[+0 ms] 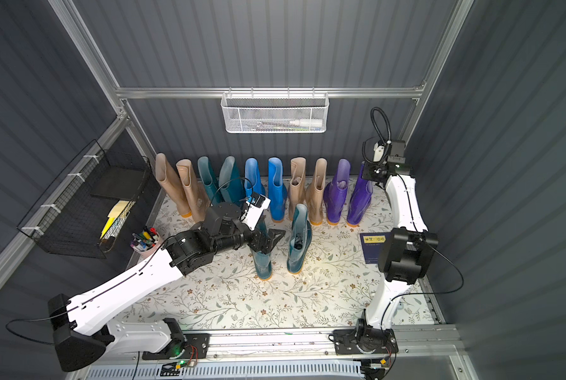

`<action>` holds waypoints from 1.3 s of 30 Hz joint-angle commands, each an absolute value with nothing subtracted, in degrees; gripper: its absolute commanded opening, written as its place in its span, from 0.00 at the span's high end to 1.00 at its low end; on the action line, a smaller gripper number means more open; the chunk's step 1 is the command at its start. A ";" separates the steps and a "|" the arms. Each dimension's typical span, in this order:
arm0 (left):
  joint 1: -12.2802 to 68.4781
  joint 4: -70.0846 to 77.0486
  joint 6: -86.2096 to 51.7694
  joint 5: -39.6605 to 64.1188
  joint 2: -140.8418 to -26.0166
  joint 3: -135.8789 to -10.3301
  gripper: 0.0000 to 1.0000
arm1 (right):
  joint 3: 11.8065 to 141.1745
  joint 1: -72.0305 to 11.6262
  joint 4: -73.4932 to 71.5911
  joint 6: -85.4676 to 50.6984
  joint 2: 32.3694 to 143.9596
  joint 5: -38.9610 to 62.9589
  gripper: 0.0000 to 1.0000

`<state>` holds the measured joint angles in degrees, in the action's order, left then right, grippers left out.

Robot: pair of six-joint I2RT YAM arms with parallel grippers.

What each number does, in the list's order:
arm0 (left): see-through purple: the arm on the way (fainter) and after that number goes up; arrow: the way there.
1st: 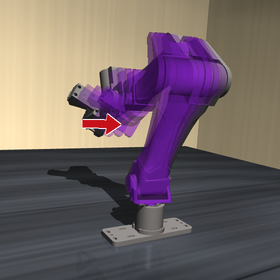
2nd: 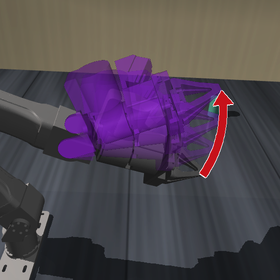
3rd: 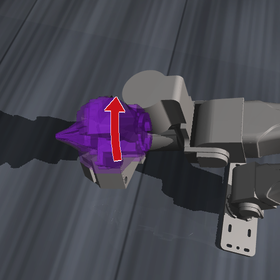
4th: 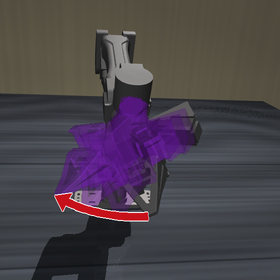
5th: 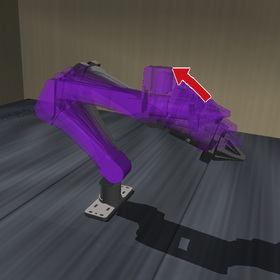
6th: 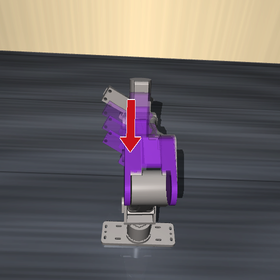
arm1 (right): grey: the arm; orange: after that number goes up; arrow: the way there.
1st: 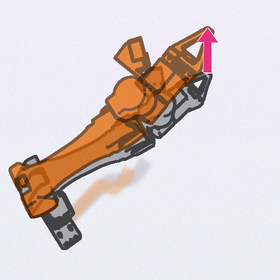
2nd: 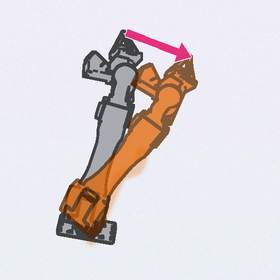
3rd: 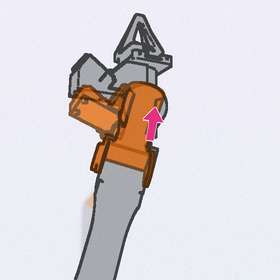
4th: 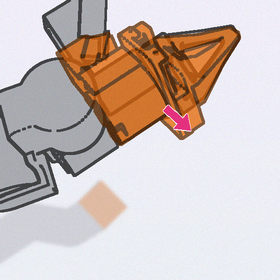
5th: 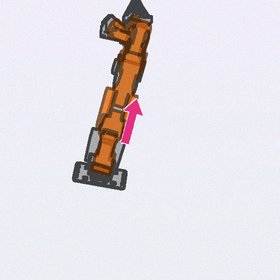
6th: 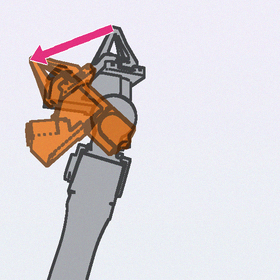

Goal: Match and arrange rain boots in pairs
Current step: Place the rain boot at the corner of the board.

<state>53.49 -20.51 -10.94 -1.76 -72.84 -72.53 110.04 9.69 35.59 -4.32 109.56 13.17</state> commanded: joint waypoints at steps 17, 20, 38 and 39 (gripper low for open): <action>53.72 -20.39 -10.11 -2.44 -71.02 -71.81 0.04 | 105.74 9.08 30.28 -2.31 105.70 23.21 0.76; 53.73 -20.48 -10.25 -2.63 -70.93 -71.86 0.03 | 105.26 9.12 29.71 -2.93 105.11 22.79 0.66; 53.73 -27.48 -13.16 -10.51 -71.92 -77.88 0.01 | 101.13 8.49 29.08 -6.17 97.24 20.18 0.33; 53.71 -28.77 -13.74 -12.06 -72.19 -78.82 0.01 | 100.87 8.38 29.18 -6.25 96.52 19.92 0.32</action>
<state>53.49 -24.64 -11.75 -7.20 -71.90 -74.76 101.65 8.95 29.15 -5.89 98.96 20.78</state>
